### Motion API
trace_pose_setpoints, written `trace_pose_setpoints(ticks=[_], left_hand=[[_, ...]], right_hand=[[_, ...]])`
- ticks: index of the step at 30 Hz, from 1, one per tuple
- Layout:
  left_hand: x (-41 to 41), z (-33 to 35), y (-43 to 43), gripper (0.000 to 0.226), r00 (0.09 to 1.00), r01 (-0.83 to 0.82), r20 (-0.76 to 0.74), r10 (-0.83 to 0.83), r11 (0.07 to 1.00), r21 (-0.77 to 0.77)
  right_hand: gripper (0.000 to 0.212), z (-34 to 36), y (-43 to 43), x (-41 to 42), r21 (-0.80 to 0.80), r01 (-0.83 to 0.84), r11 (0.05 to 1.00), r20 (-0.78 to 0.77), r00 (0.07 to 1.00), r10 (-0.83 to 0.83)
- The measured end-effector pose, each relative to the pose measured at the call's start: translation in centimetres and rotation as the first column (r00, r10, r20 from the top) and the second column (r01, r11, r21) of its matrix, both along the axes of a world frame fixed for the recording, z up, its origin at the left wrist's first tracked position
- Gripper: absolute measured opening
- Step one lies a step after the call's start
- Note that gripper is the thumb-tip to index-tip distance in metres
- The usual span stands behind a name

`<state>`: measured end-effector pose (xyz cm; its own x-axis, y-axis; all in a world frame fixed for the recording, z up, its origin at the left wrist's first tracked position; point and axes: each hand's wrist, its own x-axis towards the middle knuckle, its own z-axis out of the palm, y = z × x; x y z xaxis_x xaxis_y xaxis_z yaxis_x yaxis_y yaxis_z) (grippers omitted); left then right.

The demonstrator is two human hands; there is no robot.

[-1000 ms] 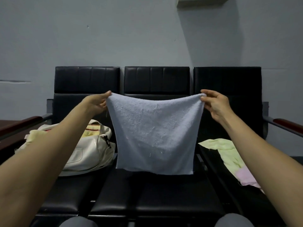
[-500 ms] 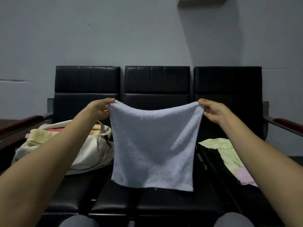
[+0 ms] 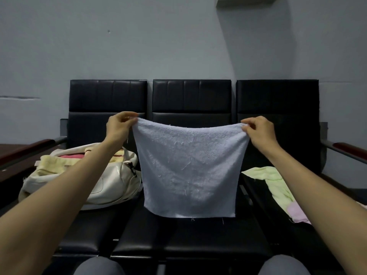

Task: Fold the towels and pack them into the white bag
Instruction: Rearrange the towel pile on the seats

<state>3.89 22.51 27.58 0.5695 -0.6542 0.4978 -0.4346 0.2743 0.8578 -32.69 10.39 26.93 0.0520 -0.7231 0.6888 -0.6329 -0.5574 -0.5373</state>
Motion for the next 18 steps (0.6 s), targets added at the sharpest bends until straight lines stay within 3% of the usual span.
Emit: trace_pose_setpoints(ticks=[4,6,10,12,14,16,18], left_hand=[[-0.4,0.0,0.4,0.020,0.998,-0.022,0.061,0.017,0.996,0.086],[-0.6,0.4,0.8,0.021,1.000,0.021,-0.007,-0.020,0.991,0.134],[-0.5,1.8,1.9,0.029,0.921,0.240,-0.334,-0.203,0.968,0.075],[-0.5,2.6,2.1,0.033,0.891,0.309,-0.357,-0.280,0.951,0.025],[-0.7,3.3,2.1,0.038,0.931,0.303,-0.229,-0.285,0.952,0.047],[-1.0,3.6,2.1,0.036,0.983,0.139,0.101,-0.153,0.981,0.134],[-1.2,3.5,2.0,0.028,0.898,-0.087,0.439,0.013,0.985,0.150]], right_hand=[[0.019,0.3,0.5,0.1,-0.025,0.014,1.000,-0.070,0.997,-0.016],[0.018,0.5,0.6,0.1,0.005,0.012,1.000,-0.022,1.000,-0.012],[0.014,1.0,0.6,0.0,0.172,-0.181,0.968,0.258,0.957,0.133],[0.014,1.5,0.7,0.0,0.172,-0.241,0.955,0.374,0.913,0.163],[0.017,2.1,0.9,0.0,0.116,-0.257,0.959,0.439,0.880,0.183],[0.017,2.8,1.2,0.1,0.055,-0.262,0.963,0.465,0.861,0.208],[0.014,3.0,1.5,0.1,0.024,-0.270,0.962,0.451,0.862,0.231]])
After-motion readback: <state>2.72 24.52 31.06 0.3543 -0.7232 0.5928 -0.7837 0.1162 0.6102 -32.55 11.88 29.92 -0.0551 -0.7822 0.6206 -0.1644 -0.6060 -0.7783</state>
